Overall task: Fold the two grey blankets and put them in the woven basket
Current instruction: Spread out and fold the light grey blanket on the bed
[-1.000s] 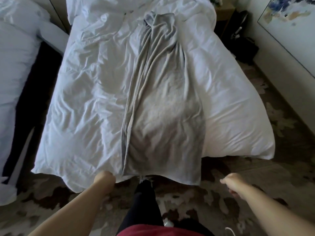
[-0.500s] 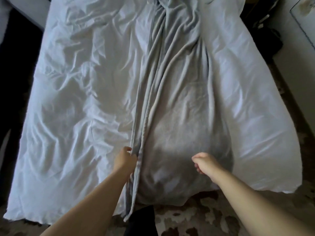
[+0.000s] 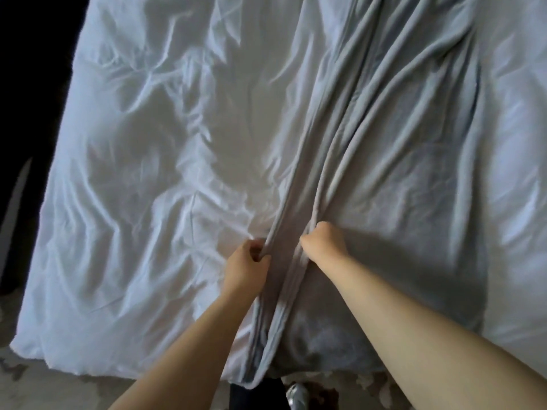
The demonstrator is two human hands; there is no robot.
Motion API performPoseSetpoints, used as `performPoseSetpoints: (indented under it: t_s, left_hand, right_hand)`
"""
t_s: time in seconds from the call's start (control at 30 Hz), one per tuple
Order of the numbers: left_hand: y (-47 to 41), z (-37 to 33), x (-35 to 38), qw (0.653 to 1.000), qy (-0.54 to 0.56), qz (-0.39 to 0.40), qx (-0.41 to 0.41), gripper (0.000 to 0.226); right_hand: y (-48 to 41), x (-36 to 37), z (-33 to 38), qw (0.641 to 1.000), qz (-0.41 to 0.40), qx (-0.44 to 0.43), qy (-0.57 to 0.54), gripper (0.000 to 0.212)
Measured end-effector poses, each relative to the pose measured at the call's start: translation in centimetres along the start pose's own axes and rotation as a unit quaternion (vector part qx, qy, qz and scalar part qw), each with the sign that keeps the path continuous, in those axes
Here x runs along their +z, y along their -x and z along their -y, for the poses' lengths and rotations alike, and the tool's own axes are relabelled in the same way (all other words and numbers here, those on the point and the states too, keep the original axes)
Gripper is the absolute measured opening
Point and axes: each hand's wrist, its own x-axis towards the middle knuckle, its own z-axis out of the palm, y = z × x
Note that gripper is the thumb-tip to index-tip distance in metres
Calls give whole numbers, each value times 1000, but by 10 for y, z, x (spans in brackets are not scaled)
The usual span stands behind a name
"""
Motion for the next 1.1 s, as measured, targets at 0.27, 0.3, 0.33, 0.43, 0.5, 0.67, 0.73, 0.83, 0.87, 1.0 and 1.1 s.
performPoseSetpoints:
  t_s: [0.27, 0.3, 0.33, 0.43, 0.5, 0.67, 0.73, 0.83, 0.87, 1.0, 1.1]
  left_hand:
    - [12, -5, -5, 998, -42, -43, 17, 25]
    - [12, -6, -5, 999, -25, -27, 10, 29]
    - [12, -8, -4, 1000, 2, -13, 0, 32]
    - [15, -16, -5, 998, 28, 9, -49, 38]
    - [14, -20, -3, 999, -3, 23, -43, 42]
    - [12, -44, 13, 995, -100, 17, -13, 37]
    - [7, -56, 24, 990, -137, 4, -10, 37]
    - [-7, -74, 37, 985, -167, -25, -24, 32]
    - [-13, -78, 41, 982, -181, -36, -31, 33]
    - [-29, -98, 53, 978, -183, -87, -52, 35]
    - [-30, -112, 53, 984, -107, -122, -77, 35]
  right_hand:
    - [28, 15, 30, 972, -15, -117, -204, 14]
    - [30, 19, 30, 961, 88, -112, -238, 18]
    - [30, 21, 27, 944, 170, -86, -270, 25]
    - [19, 10, 10, 915, 216, -39, -338, 25]
    - [6, -5, -10, 932, 166, -55, -319, 25]
    - [-29, -58, -91, 965, 47, -30, -255, 21]
    - [-46, -85, -131, 970, -8, 5, -242, 21]
    - [-74, -127, -187, 975, -139, 55, -163, 25]
    - [-80, -141, -201, 972, -182, 78, -126, 26]
    - [-107, -178, -236, 957, -189, 132, -176, 35]
    - [-109, -197, -227, 890, 29, 127, -436, 25]
